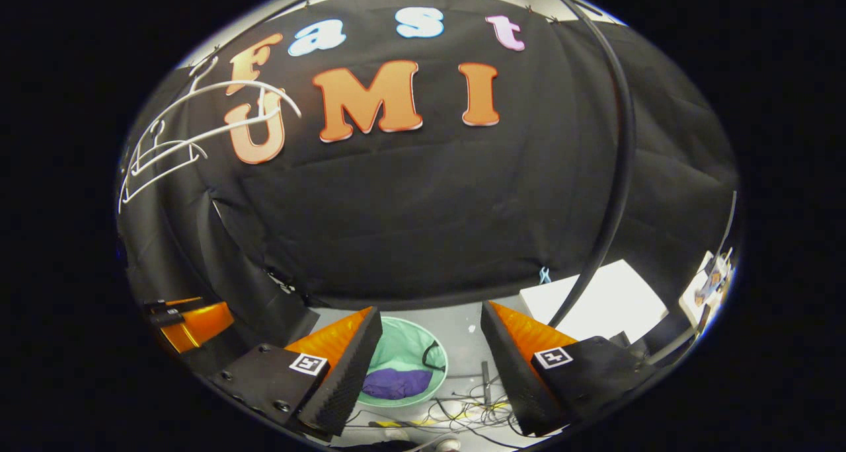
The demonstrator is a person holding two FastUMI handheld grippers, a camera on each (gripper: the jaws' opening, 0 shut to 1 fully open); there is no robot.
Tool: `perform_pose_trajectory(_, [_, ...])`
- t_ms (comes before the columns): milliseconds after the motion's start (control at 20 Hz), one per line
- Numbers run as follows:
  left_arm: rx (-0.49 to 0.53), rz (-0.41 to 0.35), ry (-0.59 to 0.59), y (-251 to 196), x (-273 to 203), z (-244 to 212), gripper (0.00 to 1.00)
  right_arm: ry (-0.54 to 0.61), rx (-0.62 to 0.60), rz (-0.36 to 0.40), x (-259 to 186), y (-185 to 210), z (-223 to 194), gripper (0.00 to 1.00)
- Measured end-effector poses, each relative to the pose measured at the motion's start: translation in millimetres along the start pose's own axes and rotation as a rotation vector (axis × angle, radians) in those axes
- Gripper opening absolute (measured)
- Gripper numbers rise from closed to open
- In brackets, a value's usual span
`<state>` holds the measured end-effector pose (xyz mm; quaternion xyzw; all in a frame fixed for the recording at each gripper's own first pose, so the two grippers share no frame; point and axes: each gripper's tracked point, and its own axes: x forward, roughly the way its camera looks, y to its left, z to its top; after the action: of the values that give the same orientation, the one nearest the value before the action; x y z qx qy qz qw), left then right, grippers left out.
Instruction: Grasp the clothes on the hanger with both hands and then place them into the laundry hamper below.
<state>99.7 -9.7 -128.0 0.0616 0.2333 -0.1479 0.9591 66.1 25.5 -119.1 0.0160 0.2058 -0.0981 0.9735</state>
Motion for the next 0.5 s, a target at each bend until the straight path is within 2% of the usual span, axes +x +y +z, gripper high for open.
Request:
perform_pose_trajectory(250, [-0.056,0.031,-0.171,6,-62,63,0.97,-0.139,-0.026,0.035,-52,-17,49,0.98])
perform_pose_trajectory(500, [-0.040,0.091,-0.331,6,-143,116,0.96,-0.244,-0.056,0.071,-103,-38,83,0.98])
